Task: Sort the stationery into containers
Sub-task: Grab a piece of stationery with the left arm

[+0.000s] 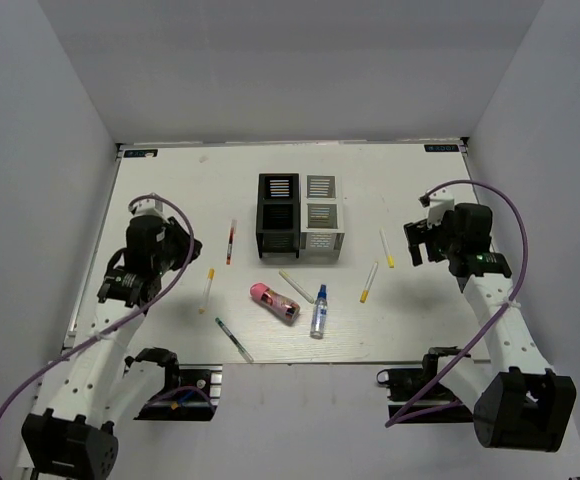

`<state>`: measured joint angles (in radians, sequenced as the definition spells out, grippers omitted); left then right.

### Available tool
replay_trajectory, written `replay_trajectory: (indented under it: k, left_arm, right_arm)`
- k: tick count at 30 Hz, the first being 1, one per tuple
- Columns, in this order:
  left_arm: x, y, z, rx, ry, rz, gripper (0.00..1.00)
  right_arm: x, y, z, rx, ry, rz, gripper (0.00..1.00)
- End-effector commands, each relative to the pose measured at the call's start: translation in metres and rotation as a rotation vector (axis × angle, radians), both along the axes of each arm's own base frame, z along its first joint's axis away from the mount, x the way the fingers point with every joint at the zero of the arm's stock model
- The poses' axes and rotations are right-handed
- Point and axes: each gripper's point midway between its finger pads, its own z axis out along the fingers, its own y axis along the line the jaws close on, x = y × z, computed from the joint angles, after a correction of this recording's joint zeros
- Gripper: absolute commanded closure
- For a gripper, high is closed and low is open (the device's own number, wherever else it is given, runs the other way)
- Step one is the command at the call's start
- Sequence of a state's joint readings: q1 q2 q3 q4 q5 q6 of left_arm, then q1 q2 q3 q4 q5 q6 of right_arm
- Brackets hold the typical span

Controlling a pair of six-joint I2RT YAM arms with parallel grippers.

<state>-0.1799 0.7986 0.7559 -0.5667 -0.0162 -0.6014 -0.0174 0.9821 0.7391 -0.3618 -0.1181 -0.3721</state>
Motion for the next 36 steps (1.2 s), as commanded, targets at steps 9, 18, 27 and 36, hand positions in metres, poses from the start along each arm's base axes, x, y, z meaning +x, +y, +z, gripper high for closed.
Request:
replay_trajectory:
  k: [9, 18, 27, 36]
  left_arm:
    - [0.038, 0.002, -0.044, 0.120, 0.203, -0.015, 0.29]
    - [0.072, -0.002, -0.078, 0.193, 0.273, -0.050, 0.28]
    - [0.099, -0.022, -0.090, 0.255, 0.187, -0.213, 0.25]
    - [0.124, -0.043, -0.119, 0.257, 0.151, -0.301, 0.29]
  right_arm:
    - [-0.010, 0.058, 0.013, 0.238, 0.055, 0.232, 0.79]
    - [-0.007, 0.067, 0.013, 0.294, 0.094, 0.258, 0.36]
    - [-0.007, 0.063, 0.006, 0.275, 0.112, 0.238, 0.36]
    - [-0.002, 0.057, -0.002, 0.256, 0.138, 0.207, 0.36]
